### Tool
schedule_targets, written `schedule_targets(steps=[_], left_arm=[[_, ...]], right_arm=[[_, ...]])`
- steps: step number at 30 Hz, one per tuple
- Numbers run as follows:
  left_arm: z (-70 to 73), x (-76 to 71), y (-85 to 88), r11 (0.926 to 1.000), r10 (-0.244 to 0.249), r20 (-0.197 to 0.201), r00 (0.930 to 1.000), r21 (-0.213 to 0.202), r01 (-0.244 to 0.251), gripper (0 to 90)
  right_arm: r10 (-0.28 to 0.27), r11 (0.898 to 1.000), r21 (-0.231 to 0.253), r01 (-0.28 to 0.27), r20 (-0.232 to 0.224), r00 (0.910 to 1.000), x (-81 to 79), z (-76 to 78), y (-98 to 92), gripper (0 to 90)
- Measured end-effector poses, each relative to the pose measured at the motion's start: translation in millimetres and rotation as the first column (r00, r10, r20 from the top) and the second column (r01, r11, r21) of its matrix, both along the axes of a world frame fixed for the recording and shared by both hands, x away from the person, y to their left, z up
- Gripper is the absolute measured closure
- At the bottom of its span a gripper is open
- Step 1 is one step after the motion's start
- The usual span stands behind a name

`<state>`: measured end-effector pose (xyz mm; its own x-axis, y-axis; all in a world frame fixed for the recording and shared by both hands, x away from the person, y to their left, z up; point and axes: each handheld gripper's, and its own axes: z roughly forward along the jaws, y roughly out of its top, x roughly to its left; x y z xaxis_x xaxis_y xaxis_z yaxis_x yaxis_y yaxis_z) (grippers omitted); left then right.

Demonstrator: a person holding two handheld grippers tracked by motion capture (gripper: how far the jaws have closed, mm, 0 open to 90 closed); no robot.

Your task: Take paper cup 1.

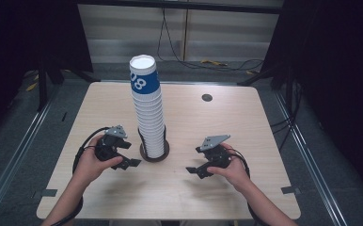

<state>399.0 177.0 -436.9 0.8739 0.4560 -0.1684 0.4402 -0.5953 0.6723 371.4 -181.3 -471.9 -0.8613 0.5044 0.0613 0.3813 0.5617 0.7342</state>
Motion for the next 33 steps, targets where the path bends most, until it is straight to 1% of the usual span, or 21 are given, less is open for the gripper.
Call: schedule_targets(steps=[1, 3, 4, 7, 8, 9, 10, 13, 16, 17, 21, 22, 23, 24, 25, 26, 29, 30, 31, 32, 33], left_arm=[[5.2, -0.1, 0.0, 0.9999, -0.008, -0.001, 1.0000, 0.008, 0.008, 16.1], [12.8, -0.7, -0.3, 0.9998, -0.015, 0.000, 0.9999, 0.010, 0.015, 16.1], [18.6, 0.0, 0.4, 0.9998, -0.021, -0.002, 0.9998, 0.000, 0.021, 16.1], [25.7, 0.3, 1.4, 0.9999, -0.016, 0.001, 0.9999, -0.002, 0.016, 16.1], [32.9, 1.4, 2.1, 0.9997, -0.019, -0.006, 0.9998, -0.012, 0.019, 16.1], [32.9, 1.4, 2.1, 0.9997, -0.019, -0.006, 0.9998, -0.012, 0.019, 16.0], [36.2, 1.9, 2.4, 0.9996, -0.018, -0.006, 0.9998, -0.020, 0.018, 16.0], [44.6, 3.9, 3.7, 0.9998, -0.013, -0.011, 0.9999, -0.013, 0.013, 16.1], [55.6, 5.1, 4.2, 0.9997, -0.020, -0.003, 0.9998, -0.011, 0.020, 16.1], [55.6, 5.1, 4.2, 0.9997, -0.020, -0.003, 0.9998, -0.011, 0.020, 16.1], [71.5, 6.9, 3.7, 0.9996, -0.029, 0.008, 0.9995, -0.004, 0.029, 16.1], [71.5, 6.9, 3.7, 0.9996, -0.029, 0.008, 0.9995, -0.004, 0.029, 16.1], [78.1, 9.0, 3.8, 0.9995, -0.033, 0.000, 0.9995, 0.000, 0.033, 16.1], [78.1, 9.0, 3.8, 0.9995, -0.033, 0.000, 0.9995, 0.000, 0.033, 16.1], [81.6, 10.1, 3.8, 0.9993, -0.035, 0.008, 0.9994, 0.014, 0.035, 16.1], [86.1, 11.0, 3.8, 0.9993, -0.034, 0.004, 0.9994, 0.014, 0.034, 16.1], [96.1, 12.9, 3.4, 0.9988, -0.040, 0.007, 0.9992, 0.030, 0.040, 16.1], [99.9, 13.6, 3.2, 0.9990, -0.038, 0.011, 0.9992, 0.026, 0.037, 16.0], [105.1, 15.1, 3.5, 0.9989, -0.041, 0.012, 0.9991, 0.024, 0.041, 16.1], [105.1, 15.1, 3.5, 0.9989, -0.041, 0.012, 0.9991, 0.024, 0.041, 16.1], [111.6, 16.8, 3.8, 0.9987, -0.038, 0.018, 0.9991, 0.035, 0.038, 16.1]], right_arm=[[0.000, 1.000, 0.000, 0.000, 0.000, 1.0000, 0.0, 0.0, 0.0, 11.7], [-0.006, 1.000, 0.025, 0.006, -0.016, 0.9999, 1.5, 3.9, 0.0, 11.7], [-0.010, 1.000, 0.026, 0.011, -0.020, 0.9998, 1.7, 5.2, 0.1, 11.7], [-0.009, 1.000, 0.029, 0.009, -0.010, 0.9999, 2.6, 9.5, 0.7, 11.7], [-0.010, 0.999, 0.046, 0.011, -0.014, 0.9999, 3.5, 13.6, 1.7, 11.7], [-0.010, 0.998, 0.055, 0.010, -0.016, 0.9998, 4.1, 15.4, 2.4, 11.7], [-0.010, 0.998, 0.055, 0.010, -0.016, 0.9998, 4.1, 15.4, 2.4, 11.7], [0.001, 0.999, 0.036, -0.001, -0.007, 1.0000, 5.6, 20.5, 5.7, 11.7], [-0.003, 0.999, 0.052, 0.004, -0.019, 0.9998, 8.1, 26.0, 8.0, 11.8], [-0.003, 0.999, 0.052, 0.004, -0.019, 0.9998, 8.1, 26.0, 8.0, 11.8], [-0.006, 0.998, 0.058, 0.007, -0.017, 0.9998, 12.0, 32.3, 11.4, 11.8], [-0.006, 0.998, 0.058, 0.007, -0.017, 0.9998, 12.0, 32.3, 11.4, 11.8], [-0.006, 0.998, 0.061, 0.007, -0.020, 0.9998, 13.9, 35.5, 14.1, 11.8], [-0.004, 0.998, 0.064, 0.005, -0.022, 0.9998, 14.6, 36.5, 15.4, 11.8], [-0.004, 0.998, 0.064, 0.005, -0.022, 0.9998, 14.6, 36.5, 15.4, 11.8], [0.004, 0.998, 0.058, -0.002, -0.020, 0.9998, 15.6, 38.1, 17.0, 11.8], [0.014, 0.999, 0.046, -0.014, -0.009, 0.9999, 18.2, 43.7, 22.7, 11.8], [0.019, 0.998, 0.061, -0.018, -0.014, 0.9997, 20.5, 48.9, 26.6, 11.7], [0.020, 0.998, 0.061, -0.019, -0.016, 0.9997, 21.1, 51.0, 27.9, 11.8], [0.020, 0.998, 0.061, -0.019, -0.016, 0.9997, 21.1, 51.0, 27.9, 11.8], [0.026, 0.998, 0.063, -0.026, -0.010, 0.9996, 23.2, 56.9, 31.1, 11.8]])
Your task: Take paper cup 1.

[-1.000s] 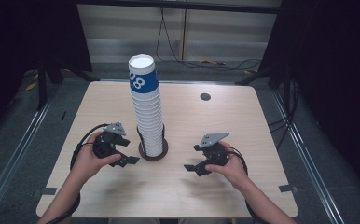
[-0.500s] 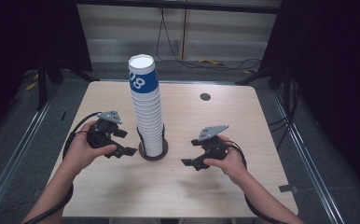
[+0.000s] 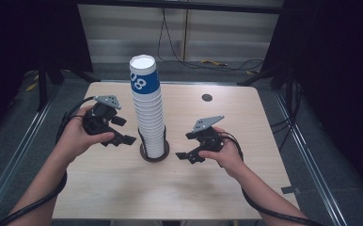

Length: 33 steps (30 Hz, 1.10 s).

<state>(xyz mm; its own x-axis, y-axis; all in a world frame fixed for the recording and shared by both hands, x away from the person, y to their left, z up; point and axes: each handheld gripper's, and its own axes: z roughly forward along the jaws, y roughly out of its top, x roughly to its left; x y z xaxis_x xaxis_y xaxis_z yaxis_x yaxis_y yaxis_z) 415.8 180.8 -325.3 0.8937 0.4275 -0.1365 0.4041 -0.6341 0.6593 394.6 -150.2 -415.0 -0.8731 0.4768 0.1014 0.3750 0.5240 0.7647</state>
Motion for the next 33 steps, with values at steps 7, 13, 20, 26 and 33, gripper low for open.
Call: schedule_targets(steps=[7, 13, 20, 26, 33], left_arm=[[24.0, 6.1, -1.7, 0.9999, 0.005, 0.019, 0.9998, -0.017, -0.005, 16.1], [46.1, 12.3, -7.5, 0.9999, -0.007, 0.046, 0.9989, -0.013, 0.008, 16.1], [66.4, 21.8, -13.5, 1.0000, -0.001, 0.062, 0.9981, -0.009, 0.001, 15.9], [81.1, 29.3, -18.3, 0.9997, -0.001, 0.065, 0.9979, -0.024, 0.003, 15.8], [96.8, 37.2, -32.2, 0.9997, -0.002, 0.089, 0.9961, -0.025, 0.004, 15.8]], right_arm=[[0.006, 0.999, 0.031, -0.007, 0.004, 1.0000, 8.8, 21.0, 9.3, 11.7], [0.017, 0.999, 0.040, -0.017, 0.006, 0.9998, 16.8, 33.0, 17.3, 11.7], [0.041, 0.999, 0.019, -0.041, 0.013, 0.9991, 22.8, 54.3, 23.9, 11.5], [0.046, 0.998, 0.038, -0.047, 0.031, 0.9985, 30.9, 75.1, 32.9, 11.4], [0.047, 0.997, 0.055, -0.050, 0.051, 0.9976, 41.2, 94.7, 43.7, 11.3]])
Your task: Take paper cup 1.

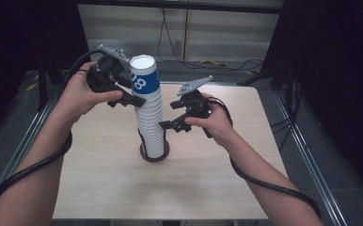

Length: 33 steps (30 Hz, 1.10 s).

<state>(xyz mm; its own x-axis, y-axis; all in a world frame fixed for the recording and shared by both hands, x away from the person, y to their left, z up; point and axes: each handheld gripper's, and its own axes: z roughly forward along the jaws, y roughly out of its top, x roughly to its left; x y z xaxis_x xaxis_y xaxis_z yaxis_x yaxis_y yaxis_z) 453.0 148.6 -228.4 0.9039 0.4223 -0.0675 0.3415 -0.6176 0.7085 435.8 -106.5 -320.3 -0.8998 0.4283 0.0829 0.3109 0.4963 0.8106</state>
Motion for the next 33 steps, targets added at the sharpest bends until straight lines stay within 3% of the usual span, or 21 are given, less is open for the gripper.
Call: schedule_targets(steps=[5, 15, 16, 33], left_arm=[[2.9, 3.0, -5.1, 0.9998, -0.001, -0.003, 1.0000, -0.022, 0.001, 16.4], [8.3, 3.5, -10.6, 0.9997, 0.008, -0.019, 0.9998, 0.022, -0.007, 18.6], [9.5, 4.3, -10.7, 0.9991, -0.006, -0.012, 0.9999, 0.042, 0.006, 18.6], [12.2, 3.1, -11.6, 0.9997, 0.014, -0.023, 0.9996, 0.022, -0.013, 19.2]], right_arm=[[-0.010, 1.000, 0.030, 0.010, 0.002, 1.0000, 3.6, 8.1, 1.2, 11.1], [-0.006, 0.998, 0.056, 0.005, 0.015, 0.9999, 8.1, 23.7, 7.7, 11.1], [-0.008, 0.998, 0.055, 0.007, 0.017, 0.9998, 8.2, 24.7, 8.6, 11.1], [-0.025, 0.995, 0.097, 0.023, 0.024, 0.9994, 10.0, 31.7, 26.9, 10.6]])
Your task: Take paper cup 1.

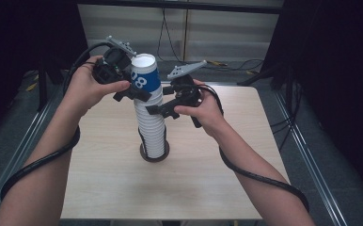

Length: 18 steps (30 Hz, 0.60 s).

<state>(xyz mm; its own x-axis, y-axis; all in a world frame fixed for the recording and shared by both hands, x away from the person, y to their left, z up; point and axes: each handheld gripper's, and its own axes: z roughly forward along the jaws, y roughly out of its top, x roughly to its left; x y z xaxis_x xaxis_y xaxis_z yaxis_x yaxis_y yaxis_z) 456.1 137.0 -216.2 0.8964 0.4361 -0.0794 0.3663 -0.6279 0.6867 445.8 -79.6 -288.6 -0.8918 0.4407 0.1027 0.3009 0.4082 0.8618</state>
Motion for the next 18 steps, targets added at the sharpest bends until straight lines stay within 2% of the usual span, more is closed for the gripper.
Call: schedule_targets(steps=[1, 3, 4, 11, 16, 18], left_arm=[[0.1, 0.5, 0.0, 0.9999, -0.011, 0.004, 0.9999, 0.012, 0.011, 19.2], [-0.1, -0.2, -1.5, 1.0000, 0.001, -0.004, 1.0000, 0.005, -0.001, 19.2], [0.0, -0.3, -1.9, 1.0000, -0.002, -0.003, 1.0000, 0.008, 0.002, 19.2], [0.5, -0.2, -2.4, 0.9997, -0.003, 0.000, 1.0000, 0.026, 0.003, 19.2], [1.1, 0.7, -2.7, 0.9999, 0.010, -0.018, 0.9998, 0.006, -0.010, 19.2], [2.0, 0.9, -2.6, 0.9998, 0.007, -0.018, 0.9998, 0.017, -0.007, 19.4]], right_arm=[[-0.004, 1.000, -0.002, 0.004, 0.004, 1.0000, -0.4, -0.2, 0.9, 10.6], [0.001, 1.000, 0.002, -0.001, -0.002, 1.0000, -0.5, -0.2, 2.2, 10.6], [-0.003, 1.000, 0.031, 0.004, -0.011, 0.9999, -0.6, -0.4, 3.9, 10.2], [-0.014, 0.999, 0.031, 0.015, -0.018, 0.9997, -0.2, 0.3, 6.3, 11.6], [-0.017, 0.999, 0.030, 0.017, -0.008, 0.9998, -1.2, -0.2, 5.6, 12.5], [-0.016, 0.999, 0.027, 0.016, -0.005, 0.9999, -1.4, -0.1, 5.5, 12.6]])
